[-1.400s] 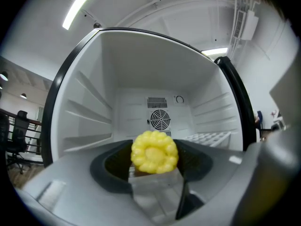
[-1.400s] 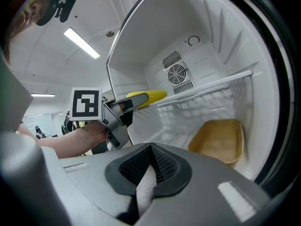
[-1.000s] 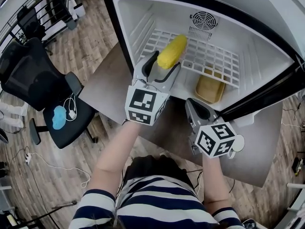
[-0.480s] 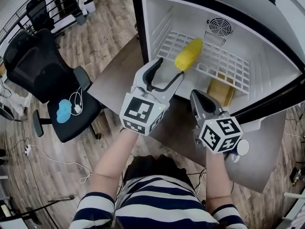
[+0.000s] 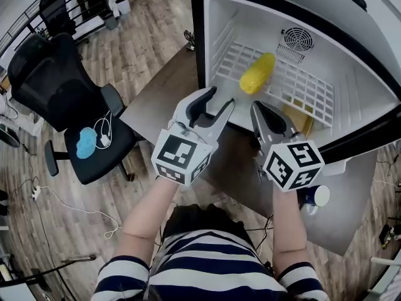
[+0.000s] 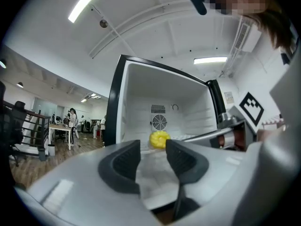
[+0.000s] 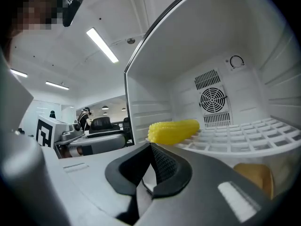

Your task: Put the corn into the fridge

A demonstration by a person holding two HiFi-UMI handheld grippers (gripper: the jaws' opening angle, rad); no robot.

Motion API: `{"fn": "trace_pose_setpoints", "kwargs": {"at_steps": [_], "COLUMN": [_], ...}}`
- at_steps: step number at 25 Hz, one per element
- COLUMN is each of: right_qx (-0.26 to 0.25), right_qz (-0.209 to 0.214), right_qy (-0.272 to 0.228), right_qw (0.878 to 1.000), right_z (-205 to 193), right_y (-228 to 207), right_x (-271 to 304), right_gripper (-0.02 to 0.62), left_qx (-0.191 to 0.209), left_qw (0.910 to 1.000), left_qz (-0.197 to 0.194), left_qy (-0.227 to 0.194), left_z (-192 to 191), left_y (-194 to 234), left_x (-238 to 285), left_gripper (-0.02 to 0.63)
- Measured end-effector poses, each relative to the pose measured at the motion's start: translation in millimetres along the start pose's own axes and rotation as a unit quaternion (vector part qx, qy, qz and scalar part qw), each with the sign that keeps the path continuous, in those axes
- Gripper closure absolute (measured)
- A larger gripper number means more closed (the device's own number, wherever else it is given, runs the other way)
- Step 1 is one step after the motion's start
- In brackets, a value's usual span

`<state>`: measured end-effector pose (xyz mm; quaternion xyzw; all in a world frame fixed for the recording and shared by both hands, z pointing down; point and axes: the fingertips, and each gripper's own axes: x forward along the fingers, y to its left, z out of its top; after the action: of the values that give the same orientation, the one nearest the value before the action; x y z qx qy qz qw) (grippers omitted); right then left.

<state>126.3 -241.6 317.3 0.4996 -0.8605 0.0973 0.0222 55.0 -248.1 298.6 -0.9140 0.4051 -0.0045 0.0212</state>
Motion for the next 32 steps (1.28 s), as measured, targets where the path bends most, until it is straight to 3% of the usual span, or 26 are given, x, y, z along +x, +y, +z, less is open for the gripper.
{"fn": "trace_pose_setpoints", "kwargs": {"at_steps": [9,32], "right_qx": [-0.021,-0.027], "right_qz": [0.022,-0.004], "right_qy": [-0.017,-0.007], "right_qw": [0.999,1.000], "right_z": [15.8,16.7], "right_y": [15.1,-6.2], "right_x": [18.4,43.3], "right_gripper": [0.604,0.604], "left_qx": [-0.012,-0.020], "left_qw": [0.9997,0.9995], "left_qz": [0.001,0.000], "left_qy": [0.021,0.024], "left_z": [-8.5,-9.1], "left_y": [6.0,13.0], "left_x": [-9.6,-10.4], "left_gripper": [0.606,0.606]}}
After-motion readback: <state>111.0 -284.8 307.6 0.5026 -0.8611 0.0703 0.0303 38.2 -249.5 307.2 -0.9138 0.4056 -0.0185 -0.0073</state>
